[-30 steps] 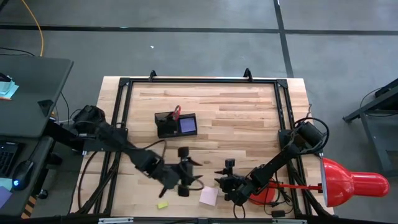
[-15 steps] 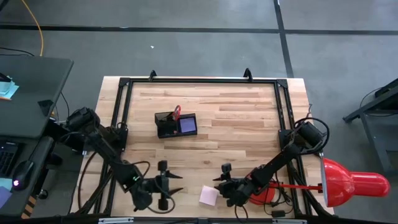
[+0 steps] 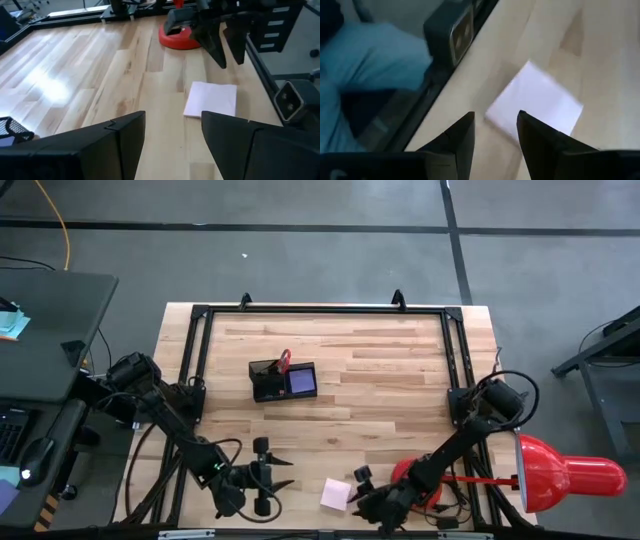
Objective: Pick and place office supplies into organizer
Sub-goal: Put the pink sticky note into the desk organizer
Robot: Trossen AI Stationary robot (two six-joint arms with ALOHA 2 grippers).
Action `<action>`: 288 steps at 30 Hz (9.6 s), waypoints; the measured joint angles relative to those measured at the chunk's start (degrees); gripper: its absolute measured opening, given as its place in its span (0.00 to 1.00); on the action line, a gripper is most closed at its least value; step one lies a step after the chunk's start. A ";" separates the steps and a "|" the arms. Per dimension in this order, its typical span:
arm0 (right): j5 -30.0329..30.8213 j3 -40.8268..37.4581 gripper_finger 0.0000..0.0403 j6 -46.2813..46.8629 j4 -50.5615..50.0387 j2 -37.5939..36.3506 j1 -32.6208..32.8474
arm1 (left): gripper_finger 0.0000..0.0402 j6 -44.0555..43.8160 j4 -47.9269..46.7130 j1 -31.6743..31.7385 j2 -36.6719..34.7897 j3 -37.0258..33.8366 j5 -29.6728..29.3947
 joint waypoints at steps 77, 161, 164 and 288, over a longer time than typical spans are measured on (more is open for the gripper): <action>10.20 1.31 0.12 -21.47 5.10 5.03 -3.67 | 0.45 0.28 -1.20 0.04 0.96 0.06 1.66; 5.67 1.22 0.16 -13.36 -5.74 -0.85 -11.26 | 0.45 -2.00 -0.35 6.59 4.59 0.04 6.42; 8.35 1.22 0.26 -13.82 -6.96 -0.85 -10.52 | 0.45 -1.97 -1.17 9.33 4.59 0.06 11.17; -26.05 1.33 0.46 -18.26 -2.39 1.51 -33.61 | 0.45 -17.42 -12.24 7.16 3.52 0.04 0.15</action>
